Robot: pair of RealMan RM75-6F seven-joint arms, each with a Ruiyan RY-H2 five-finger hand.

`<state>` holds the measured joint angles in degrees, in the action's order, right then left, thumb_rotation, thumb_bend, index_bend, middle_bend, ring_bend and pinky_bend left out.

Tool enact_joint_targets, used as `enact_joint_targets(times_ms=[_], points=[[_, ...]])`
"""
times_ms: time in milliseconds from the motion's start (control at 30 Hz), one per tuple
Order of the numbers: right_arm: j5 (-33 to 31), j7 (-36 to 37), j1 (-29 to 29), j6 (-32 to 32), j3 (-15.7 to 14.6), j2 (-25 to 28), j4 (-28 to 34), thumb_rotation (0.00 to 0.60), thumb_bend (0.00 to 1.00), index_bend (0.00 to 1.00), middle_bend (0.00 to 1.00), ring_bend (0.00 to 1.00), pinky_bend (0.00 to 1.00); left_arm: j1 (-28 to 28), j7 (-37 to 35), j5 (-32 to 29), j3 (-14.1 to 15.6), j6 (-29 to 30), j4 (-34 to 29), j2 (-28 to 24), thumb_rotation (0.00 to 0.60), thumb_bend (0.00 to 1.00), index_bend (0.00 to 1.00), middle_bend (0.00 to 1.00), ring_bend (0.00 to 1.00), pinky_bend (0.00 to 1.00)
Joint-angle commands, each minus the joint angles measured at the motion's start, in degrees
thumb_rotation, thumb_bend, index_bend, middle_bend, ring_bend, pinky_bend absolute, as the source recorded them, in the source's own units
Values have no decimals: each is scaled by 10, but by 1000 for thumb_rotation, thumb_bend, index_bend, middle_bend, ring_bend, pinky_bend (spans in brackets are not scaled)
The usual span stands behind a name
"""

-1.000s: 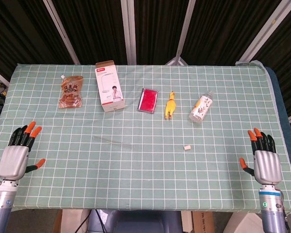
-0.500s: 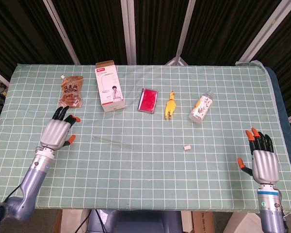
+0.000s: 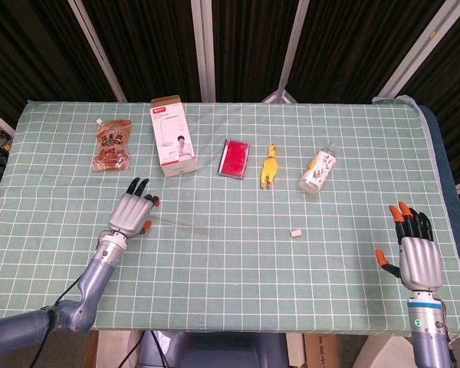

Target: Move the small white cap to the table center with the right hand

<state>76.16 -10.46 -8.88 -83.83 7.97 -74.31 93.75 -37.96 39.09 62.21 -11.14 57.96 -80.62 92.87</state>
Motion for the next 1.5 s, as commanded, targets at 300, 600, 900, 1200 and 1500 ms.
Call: enact_joint_targets(times_ms=[300, 600, 900, 1200, 1500], points=[[-6, 6, 3, 3, 3, 4, 6, 600, 344, 0, 0, 0, 0, -22, 19, -14, 13, 4, 45, 56, 600, 367, 410, 415, 71, 0], [-5, 10, 5, 3, 5, 5, 9, 600, 345, 0, 0, 0, 0, -29, 12, -17, 13, 7, 44, 69, 600, 423, 438, 418, 71, 0], [-3, 10, 6, 2, 5, 5, 10, 600, 344, 0, 0, 0, 0, -31, 10, -24, 16, 9, 45, 71, 600, 427, 445, 435, 72, 0], [-5, 11, 8, 2, 7, 4, 13, 600, 345, 0, 0, 0, 0, -37, 1, -27, 17, 5, 59, 83, 600, 517, 457, 453, 79, 0], [-2, 12, 9, 0, 7, 3, 13, 600, 344, 0, 0, 0, 0, -37, -13, -23, 21, 6, 70, 90, 600, 599, 481, 483, 93, 0]])
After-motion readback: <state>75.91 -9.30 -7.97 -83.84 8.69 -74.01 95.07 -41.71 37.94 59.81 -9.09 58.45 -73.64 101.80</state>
